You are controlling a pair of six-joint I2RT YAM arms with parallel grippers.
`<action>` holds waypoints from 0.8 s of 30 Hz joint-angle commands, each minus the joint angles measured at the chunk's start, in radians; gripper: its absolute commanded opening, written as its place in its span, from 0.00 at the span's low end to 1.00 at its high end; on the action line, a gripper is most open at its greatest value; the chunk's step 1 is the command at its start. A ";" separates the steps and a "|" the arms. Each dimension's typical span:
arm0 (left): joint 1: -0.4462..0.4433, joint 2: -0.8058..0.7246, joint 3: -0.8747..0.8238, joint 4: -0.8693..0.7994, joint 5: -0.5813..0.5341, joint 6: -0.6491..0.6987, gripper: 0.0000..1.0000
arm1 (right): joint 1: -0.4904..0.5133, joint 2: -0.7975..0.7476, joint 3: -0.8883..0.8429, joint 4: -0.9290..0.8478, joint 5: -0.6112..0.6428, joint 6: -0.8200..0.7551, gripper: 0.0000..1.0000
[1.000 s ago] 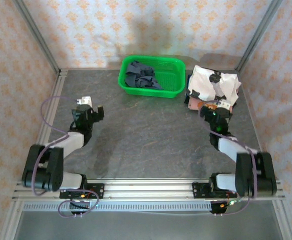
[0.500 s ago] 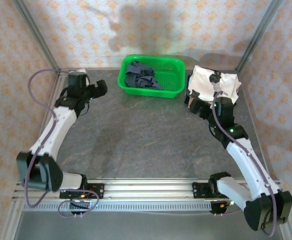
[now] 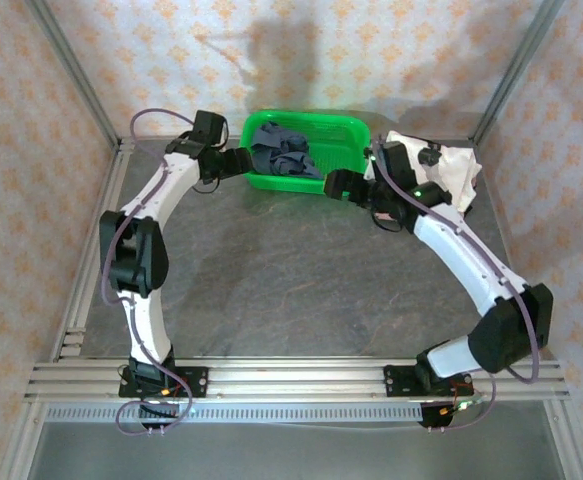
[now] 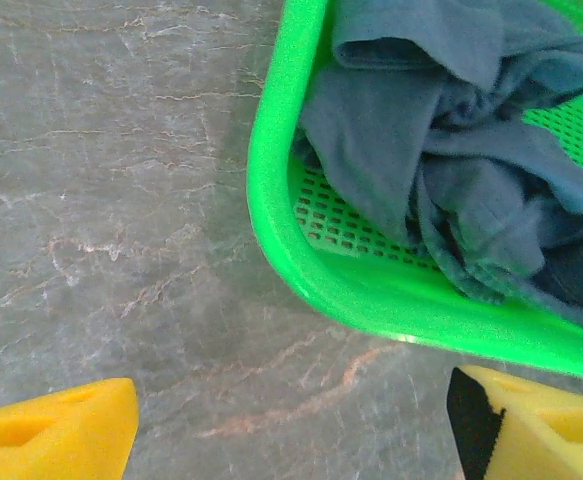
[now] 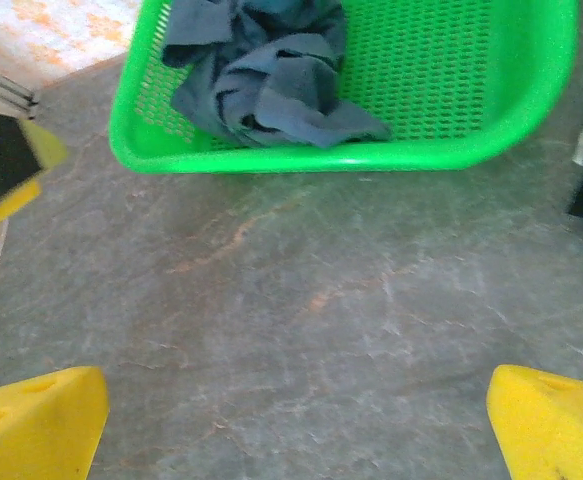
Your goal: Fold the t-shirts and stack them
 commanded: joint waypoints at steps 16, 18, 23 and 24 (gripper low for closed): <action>-0.031 0.229 0.190 -0.045 -0.099 -0.090 0.56 | 0.050 0.239 0.308 -0.092 -0.029 0.023 0.95; -0.032 0.223 0.174 -0.049 -0.095 -0.084 0.42 | 0.050 0.269 0.337 -0.121 -0.031 0.012 0.94; -0.029 0.160 0.062 -0.052 -0.135 -0.062 0.25 | 0.050 0.347 0.399 -0.191 0.013 -0.026 0.94; -0.029 0.145 0.034 -0.046 -0.131 -0.060 0.22 | 0.050 0.360 0.411 -0.199 0.015 -0.034 0.94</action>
